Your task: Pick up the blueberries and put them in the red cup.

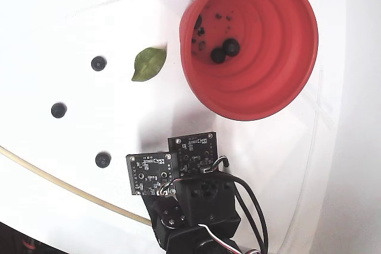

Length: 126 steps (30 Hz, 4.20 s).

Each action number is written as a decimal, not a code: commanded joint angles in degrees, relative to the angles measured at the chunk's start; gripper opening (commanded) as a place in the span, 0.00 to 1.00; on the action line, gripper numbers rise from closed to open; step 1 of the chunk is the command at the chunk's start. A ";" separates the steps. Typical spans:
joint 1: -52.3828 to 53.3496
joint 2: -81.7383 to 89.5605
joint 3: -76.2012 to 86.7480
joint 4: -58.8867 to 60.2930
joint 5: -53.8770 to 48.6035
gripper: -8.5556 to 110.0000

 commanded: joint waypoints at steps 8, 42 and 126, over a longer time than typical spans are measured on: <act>-0.70 -0.88 -0.79 -1.85 1.05 0.21; -2.64 5.62 0.88 0.53 5.62 0.17; -11.43 51.86 -6.24 45.09 25.66 0.17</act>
